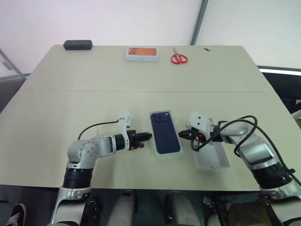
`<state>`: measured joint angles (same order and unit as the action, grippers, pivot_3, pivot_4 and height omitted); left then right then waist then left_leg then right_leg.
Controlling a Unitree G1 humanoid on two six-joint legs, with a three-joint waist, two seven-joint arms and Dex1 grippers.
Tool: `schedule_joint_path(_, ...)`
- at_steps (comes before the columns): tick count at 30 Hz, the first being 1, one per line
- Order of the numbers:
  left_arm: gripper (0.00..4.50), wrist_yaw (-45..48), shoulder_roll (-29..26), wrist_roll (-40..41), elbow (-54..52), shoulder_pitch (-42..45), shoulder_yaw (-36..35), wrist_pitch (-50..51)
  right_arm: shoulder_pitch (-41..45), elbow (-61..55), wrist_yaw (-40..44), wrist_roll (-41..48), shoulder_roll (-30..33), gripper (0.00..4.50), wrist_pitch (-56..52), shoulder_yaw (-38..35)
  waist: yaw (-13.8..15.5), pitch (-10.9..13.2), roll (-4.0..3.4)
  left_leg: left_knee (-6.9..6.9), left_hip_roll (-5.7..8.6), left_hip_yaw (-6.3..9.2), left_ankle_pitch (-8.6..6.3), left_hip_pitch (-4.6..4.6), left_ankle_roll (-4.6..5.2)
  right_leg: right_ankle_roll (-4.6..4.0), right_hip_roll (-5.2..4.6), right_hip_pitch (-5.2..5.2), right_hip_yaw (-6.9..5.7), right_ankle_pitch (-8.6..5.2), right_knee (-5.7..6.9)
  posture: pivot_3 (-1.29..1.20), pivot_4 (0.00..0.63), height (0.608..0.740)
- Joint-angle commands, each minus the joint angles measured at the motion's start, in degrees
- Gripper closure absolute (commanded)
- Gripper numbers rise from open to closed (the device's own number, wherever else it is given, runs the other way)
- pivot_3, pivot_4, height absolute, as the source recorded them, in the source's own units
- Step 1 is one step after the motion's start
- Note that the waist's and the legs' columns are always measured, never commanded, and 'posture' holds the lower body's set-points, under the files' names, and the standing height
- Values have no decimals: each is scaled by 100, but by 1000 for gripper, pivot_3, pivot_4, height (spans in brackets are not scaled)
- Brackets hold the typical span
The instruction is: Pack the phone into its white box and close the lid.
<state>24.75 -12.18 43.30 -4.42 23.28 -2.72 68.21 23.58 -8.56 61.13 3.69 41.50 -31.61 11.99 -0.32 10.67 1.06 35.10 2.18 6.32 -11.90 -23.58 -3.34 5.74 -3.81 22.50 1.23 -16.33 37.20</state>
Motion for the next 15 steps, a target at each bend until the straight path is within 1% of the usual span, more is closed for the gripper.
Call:
schedule_joint_path(1, 4500, 280, 381, -105, 143, 282, 626, -228, -21, -77, 54, 166, 58, 4485, 282, -141, 21, 0, 0, 1, 0, 0, 0, 0, 1, 0, 0, -4, -1, 0, -5, 0, 150, 740)
schedule_joint_path(4, 4500, 406, 547, -354, 466, 481, 813, -486, -110, 4, 63, 166, 209, 4485, 351, -262, 103, 0, 0, 3, 6, -9, -1, 0, 2, 0, -1, -7, -2, 0, -9, 0, 150, 740)
schedule_joint_path(9, 4500, 657, 706, -697, 1048, 856, 906, -819, -329, -167, 199, 295, 368, 4485, 385, -395, 112, 0, 0, 3, 8, -12, -4, 0, 6, 2, -4, -11, -5, -1, -13, 0, 150, 740)
schedule_joint_path(15, 4500, 863, 774, -858, 1063, 829, 1060, -851, -471, -132, 181, 197, 581, 4485, 428, -443, 107, 0, 0, 2, 7, -10, -4, 0, 7, 5, -3, -12, -10, -2, -12, 0, 150, 740)
